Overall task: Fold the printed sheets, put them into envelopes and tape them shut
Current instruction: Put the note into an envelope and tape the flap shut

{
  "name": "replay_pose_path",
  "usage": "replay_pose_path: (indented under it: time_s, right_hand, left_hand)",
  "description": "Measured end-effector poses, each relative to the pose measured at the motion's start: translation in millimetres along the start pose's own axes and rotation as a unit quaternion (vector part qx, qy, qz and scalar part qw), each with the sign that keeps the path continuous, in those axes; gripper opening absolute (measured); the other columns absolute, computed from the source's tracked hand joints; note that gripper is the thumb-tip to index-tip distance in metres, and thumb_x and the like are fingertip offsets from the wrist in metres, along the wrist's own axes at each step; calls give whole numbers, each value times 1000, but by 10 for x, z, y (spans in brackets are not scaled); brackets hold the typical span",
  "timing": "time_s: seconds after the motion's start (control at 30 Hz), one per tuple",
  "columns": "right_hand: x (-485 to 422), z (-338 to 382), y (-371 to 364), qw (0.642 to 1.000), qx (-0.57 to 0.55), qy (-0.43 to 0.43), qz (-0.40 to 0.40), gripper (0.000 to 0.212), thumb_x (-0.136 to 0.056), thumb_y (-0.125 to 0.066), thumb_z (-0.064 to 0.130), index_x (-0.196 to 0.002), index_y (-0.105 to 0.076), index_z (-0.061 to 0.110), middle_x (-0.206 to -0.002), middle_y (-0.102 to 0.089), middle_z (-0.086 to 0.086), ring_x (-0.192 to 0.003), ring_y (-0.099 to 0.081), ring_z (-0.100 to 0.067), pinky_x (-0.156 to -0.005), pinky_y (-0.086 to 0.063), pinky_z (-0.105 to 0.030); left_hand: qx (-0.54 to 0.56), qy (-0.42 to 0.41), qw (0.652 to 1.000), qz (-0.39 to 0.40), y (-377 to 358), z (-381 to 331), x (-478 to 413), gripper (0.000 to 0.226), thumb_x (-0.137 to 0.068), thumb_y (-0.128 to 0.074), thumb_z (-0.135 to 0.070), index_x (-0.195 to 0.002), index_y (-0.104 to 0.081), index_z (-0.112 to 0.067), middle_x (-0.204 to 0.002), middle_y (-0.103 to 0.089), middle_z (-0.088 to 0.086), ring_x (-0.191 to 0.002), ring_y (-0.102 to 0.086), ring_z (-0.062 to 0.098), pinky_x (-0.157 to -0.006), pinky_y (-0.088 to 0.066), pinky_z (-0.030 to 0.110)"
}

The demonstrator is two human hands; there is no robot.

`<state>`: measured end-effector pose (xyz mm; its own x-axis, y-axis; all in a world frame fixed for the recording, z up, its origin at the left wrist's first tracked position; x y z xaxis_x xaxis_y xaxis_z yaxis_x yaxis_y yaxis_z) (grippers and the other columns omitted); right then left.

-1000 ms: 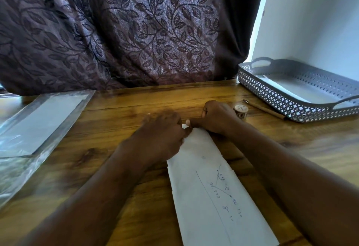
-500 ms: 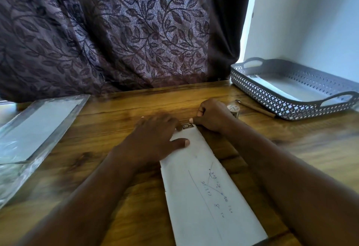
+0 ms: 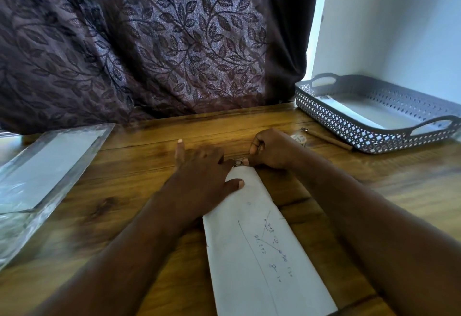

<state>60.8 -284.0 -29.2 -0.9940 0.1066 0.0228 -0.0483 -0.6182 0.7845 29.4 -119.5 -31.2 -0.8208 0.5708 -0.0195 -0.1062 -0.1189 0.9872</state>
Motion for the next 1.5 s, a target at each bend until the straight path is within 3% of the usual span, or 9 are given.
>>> replay_pose_path:
  time_s: [0.33,0.53,0.73,0.93,1.07,1.2,1.37,1.43,1.5]
  right_hand:
    - [6,-10,23,998,-54,-14,-22,9,-83,-76,11,-91,-72,9,-90,-70,-4,-85,-64,-17,-65,-51,-28]
    - [20,-40,29,996,-90,-5,-28,21,-96,-56,16,-86,-73,7,-76,-68,-6,-67,-58,-17,-63,-46,-31]
    - [60,-34,16,996,-61,47,-39,19,-96,-64,30,-80,-68,21,-76,-67,3,-67,-59,-10,-60,-43,-26]
    - [78,30,1,995,3,93,-27,26,-84,-75,45,-97,-72,22,-93,-69,7,-87,-62,-11,-69,-49,-28]
    - [118,48,-5,995,4,96,-28,22,-83,-76,46,-91,-71,25,-89,-66,12,-81,-57,-4,-60,-39,-22]
    - [106,54,-42,995,7,100,-23,26,-83,-76,48,-95,-72,25,-93,-68,11,-85,-59,-6,-63,-41,-23]
    - [117,102,3,990,-41,130,32,17,-85,-79,33,-89,-76,17,-82,-70,9,-78,-65,-10,-71,-52,-29]
    - [129,111,42,986,-88,136,35,12,-86,-78,23,-90,-77,11,-86,-76,-1,-80,-69,-15,-76,-55,-34]
    - [124,91,98,982,-141,127,0,11,-86,-77,20,-87,-76,9,-88,-77,-10,-76,-68,-17,-76,-57,-35]
  left_hand:
    - [20,-9,1000,-7,0,15,-121,70,-94,-37,-68,-141,-50,-18,-140,-45,3,-133,-39,23,-120,-15,52]
    - [72,37,996,-25,-94,196,-23,81,-85,-34,-81,-146,-41,-28,-156,-28,-1,-144,-25,21,-115,-26,49]
    - [185,81,978,-57,-110,347,-68,76,-60,-43,-94,-106,-47,-34,-113,-46,-12,-112,-45,16,-96,-41,42]
    - [175,123,976,-47,-136,401,-148,101,-59,-57,-92,-137,-42,-30,-132,-51,-1,-123,-48,25,-102,-42,47]
    - [222,143,957,-122,-106,551,-149,67,-72,-71,-69,-126,-60,-31,-113,-63,-4,-106,-58,21,-86,-48,36]
    - [360,158,906,-156,-121,675,-121,7,-90,-70,-34,-95,-68,-32,-94,-67,-12,-84,-61,9,-65,-41,27]
    - [472,200,828,-228,-115,896,-75,5,-90,-71,-33,-86,-70,-30,-86,-71,-10,-79,-66,16,-68,-52,36]
    - [580,224,743,-247,-152,961,-48,12,-90,-71,-32,-101,-71,-28,-97,-74,-2,-83,-69,20,-70,-56,38]
    - [726,232,602,-239,-195,935,-52,27,-91,-70,-29,-115,-66,-15,-109,-74,9,-84,-70,20,-64,-57,33]
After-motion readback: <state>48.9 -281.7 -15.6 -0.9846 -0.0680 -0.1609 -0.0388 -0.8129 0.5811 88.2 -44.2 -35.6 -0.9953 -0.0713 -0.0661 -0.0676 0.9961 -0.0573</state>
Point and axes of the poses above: each hand's wrist, its own x-axis away from the middle knuckle, its own y-axis out of the back of the hand, z = x × y, the point moved 6 cm from there along -x, towards the middle knuckle
